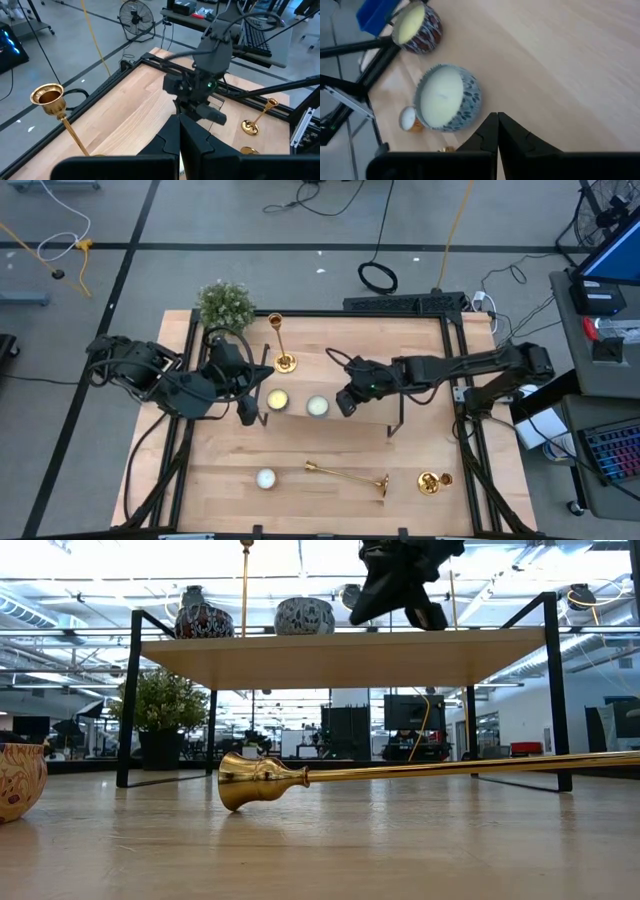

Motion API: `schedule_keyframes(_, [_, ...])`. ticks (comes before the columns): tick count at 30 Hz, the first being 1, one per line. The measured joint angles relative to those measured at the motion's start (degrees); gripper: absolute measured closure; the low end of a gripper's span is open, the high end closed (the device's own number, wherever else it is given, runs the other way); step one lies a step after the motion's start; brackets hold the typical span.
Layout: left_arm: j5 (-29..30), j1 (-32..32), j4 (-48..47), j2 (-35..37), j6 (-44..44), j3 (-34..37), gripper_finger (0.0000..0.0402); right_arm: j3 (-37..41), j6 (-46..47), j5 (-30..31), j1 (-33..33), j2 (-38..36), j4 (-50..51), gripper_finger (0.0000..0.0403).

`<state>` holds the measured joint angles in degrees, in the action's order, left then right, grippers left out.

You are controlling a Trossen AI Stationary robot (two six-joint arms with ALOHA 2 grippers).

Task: Pick & Place candle stick holders
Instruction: Put the blue scented candle on the shelf

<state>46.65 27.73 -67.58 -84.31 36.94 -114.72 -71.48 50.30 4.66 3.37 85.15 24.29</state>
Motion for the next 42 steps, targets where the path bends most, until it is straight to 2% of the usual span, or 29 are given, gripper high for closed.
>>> schedule_keyframes(3, [-0.5, 0.0, -1.1, 0.0, 0.1, 0.0, 0.0401, 0.0, 0.0, 0.0, -0.1, -1.0, -0.1, 0.0403])
schedule_keyframes(10, [-6.3, -0.8, -9.5, -1.2, 5.8, 1.0, 0.0401, 0.0, 0.0, -0.3, -0.1, -1.3, -3.5, 0.0403])
schedule_keyframes(14, [-12.5, -2.7, -10.7, -3.4, 5.6, 2.2, 0.0401, 0.0, 0.0, -0.4, -0.1, -1.3, -3.7, 0.0403])
schedule_keyframes(19, [-23.8, -6.7, -10.2, -7.5, 2.5, 5.5, 0.0401, 0.0, 0.3, -0.3, 0.0, -2.4, -3.7, 0.0403])
schedule_keyframes(25, [-29.8, -11.0, -7.6, -10.0, -1.4, 11.0, 0.0401, 0.0, 0.8, 1.7, 0.3, -6.4, -3.5, 0.0403])
schedule_keyframes(32, [-39.1, -15.7, 0.5, -9.6, -7.5, 17.4, 0.0401, 0.0, 2.1, 11.2, 2.6, -14.1, 1.8, 0.0403])
schedule_keyframes(36, [-40.7, -17.0, 1.0, -9.5, -10.0, 18.2, 0.0401, 0.0, 1.9, 16.6, 4.5, -17.2, 2.5, 0.0403])
schedule_keyframes(42, [-41.7, -18.2, 1.1, -9.5, -15.7, 18.3, 0.0401, 0.0, 0.5, 22.5, 7.7, -17.9, 2.5, 0.0403])
